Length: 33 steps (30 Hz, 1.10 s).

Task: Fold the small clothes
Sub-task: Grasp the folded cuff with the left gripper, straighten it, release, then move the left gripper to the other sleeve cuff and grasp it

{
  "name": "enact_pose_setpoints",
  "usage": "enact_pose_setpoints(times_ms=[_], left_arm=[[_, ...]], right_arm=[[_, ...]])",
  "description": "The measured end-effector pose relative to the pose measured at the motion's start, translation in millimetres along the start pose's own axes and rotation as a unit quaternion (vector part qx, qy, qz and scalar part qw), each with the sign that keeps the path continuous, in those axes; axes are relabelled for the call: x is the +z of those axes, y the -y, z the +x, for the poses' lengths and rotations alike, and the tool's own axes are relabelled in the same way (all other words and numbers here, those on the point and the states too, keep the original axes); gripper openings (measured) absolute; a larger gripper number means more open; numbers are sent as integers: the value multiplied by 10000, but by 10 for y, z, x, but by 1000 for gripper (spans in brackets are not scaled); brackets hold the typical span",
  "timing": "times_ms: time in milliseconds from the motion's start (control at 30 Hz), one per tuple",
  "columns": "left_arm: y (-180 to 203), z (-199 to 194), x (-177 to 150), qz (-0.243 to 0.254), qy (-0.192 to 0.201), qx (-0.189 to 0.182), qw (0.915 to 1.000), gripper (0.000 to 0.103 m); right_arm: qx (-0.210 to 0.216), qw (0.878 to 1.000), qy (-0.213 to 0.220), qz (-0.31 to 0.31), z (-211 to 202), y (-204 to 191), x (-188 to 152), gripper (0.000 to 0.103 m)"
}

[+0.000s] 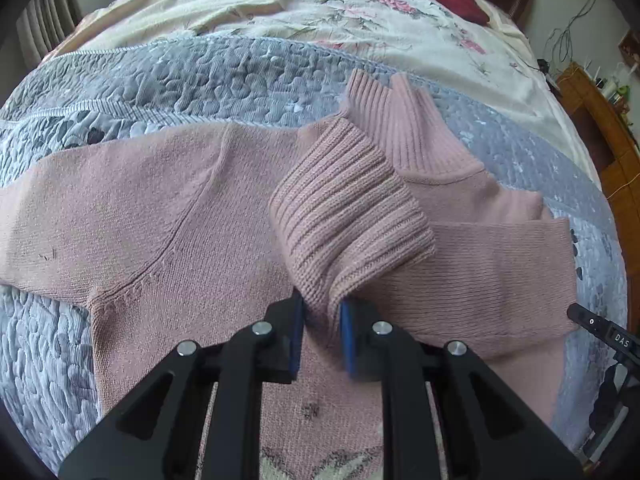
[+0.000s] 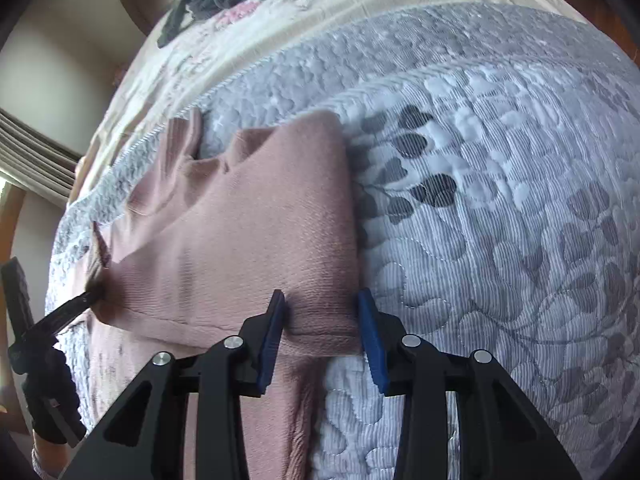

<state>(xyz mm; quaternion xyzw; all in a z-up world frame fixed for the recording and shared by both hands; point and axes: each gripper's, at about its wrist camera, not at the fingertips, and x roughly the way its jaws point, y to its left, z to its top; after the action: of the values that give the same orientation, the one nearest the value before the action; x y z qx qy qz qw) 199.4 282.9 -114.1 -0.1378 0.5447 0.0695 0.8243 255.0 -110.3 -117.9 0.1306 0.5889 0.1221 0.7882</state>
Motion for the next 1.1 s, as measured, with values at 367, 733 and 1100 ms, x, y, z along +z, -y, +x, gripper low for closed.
enact_pose_setpoints(times_ms=[367, 733, 1100], left_arm=[[-782, -214, 50, -632, 380, 654, 9951, 23], [-408, -308, -3, -103, 456, 356, 9983, 37], [-302, 265, -153, 28, -112, 485, 9988, 39]], right_arm=[[60, 10000, 19, -24, 54, 80, -37, 36], [155, 9979, 164, -601, -175, -542, -53, 38], [-84, 9983, -130, -556, 184, -465, -135, 37]])
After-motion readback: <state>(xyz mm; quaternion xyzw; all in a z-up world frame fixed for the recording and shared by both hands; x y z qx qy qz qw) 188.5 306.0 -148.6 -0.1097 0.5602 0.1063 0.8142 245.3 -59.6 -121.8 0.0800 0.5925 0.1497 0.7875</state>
